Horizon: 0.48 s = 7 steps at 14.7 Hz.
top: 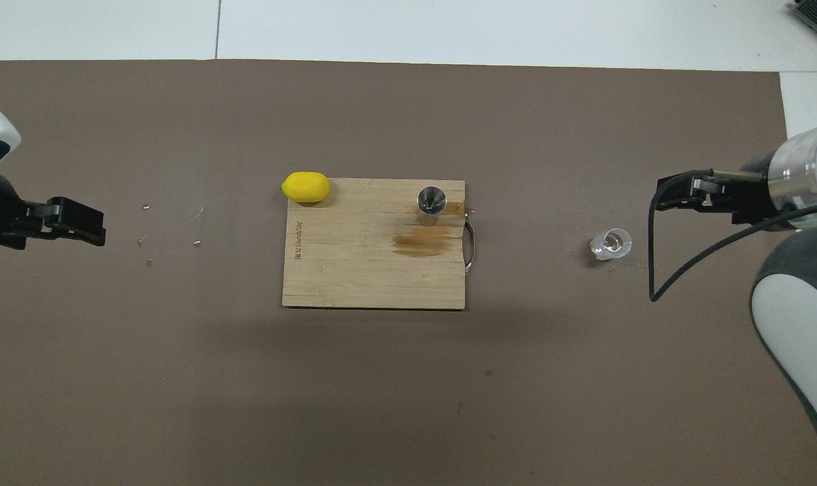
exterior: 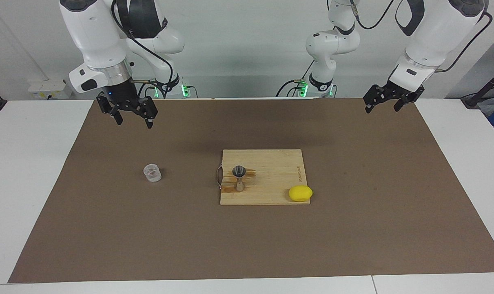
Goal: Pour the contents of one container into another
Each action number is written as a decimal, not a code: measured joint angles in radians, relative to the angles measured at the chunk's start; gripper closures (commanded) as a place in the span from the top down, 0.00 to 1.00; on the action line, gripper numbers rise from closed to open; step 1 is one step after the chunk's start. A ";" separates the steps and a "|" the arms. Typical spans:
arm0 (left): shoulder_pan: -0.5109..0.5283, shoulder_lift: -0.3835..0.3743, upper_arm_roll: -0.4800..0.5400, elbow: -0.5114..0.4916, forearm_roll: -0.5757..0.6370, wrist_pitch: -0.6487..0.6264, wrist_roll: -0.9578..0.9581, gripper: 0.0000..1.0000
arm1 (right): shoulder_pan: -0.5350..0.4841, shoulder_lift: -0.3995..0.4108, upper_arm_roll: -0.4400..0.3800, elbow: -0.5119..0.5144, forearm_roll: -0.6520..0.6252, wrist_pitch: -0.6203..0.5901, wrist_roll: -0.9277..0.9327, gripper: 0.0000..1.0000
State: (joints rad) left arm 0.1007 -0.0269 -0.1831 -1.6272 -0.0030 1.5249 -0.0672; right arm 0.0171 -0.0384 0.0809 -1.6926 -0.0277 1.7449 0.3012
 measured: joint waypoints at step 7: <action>0.000 0.000 0.000 0.000 0.000 0.000 0.000 1.00 | -0.013 0.016 -0.001 0.054 0.000 -0.085 0.000 1.00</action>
State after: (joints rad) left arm 0.1007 -0.0269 -0.1830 -1.6272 -0.0030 1.5249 -0.0672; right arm 0.0046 -0.0228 0.0802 -1.6386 -0.0278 1.6602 0.3008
